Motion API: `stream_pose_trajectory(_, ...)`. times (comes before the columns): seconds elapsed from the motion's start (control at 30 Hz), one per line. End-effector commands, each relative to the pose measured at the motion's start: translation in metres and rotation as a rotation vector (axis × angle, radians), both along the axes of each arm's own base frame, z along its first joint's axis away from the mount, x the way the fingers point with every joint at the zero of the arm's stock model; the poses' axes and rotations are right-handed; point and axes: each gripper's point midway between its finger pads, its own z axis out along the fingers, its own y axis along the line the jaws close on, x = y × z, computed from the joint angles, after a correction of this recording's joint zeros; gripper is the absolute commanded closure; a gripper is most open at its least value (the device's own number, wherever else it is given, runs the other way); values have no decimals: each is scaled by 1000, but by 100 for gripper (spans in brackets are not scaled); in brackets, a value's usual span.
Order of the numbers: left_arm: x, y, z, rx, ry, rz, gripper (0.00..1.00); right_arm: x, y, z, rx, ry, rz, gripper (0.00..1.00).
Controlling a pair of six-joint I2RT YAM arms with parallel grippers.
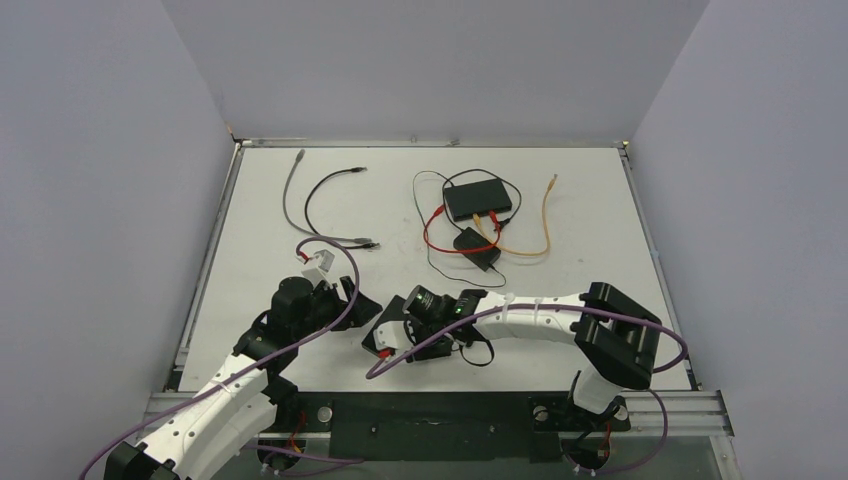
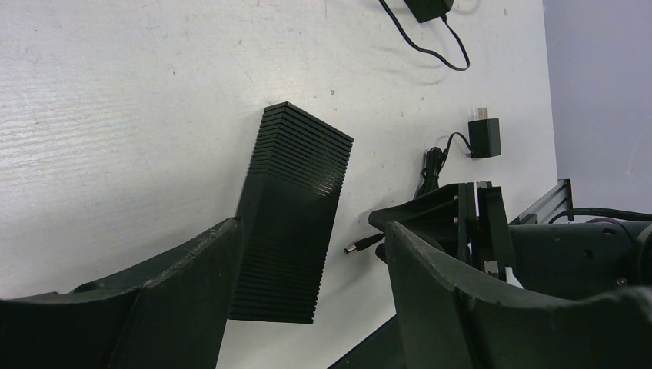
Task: Insert the plug into the switch port
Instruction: Pick up the power from the center of the board.
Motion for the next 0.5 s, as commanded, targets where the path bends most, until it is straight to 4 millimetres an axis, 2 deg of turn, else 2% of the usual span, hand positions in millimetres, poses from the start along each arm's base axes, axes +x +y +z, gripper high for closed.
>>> stream_pose_trajectory(0.0, 6, -6, 13, -28, -59, -15, 35, 5, 19, 5, 58, 11, 3, 68)
stream_pose_trajectory(0.2, 6, -5, 12, -25, -58, -14, 35, 3, 21, 2, 58, 23, 8, 71)
stream_pose_trajectory(0.47, 6, -5, 11, -22, -54, -15, 35, 5, 21, 1, 59, 27, 0, 88)
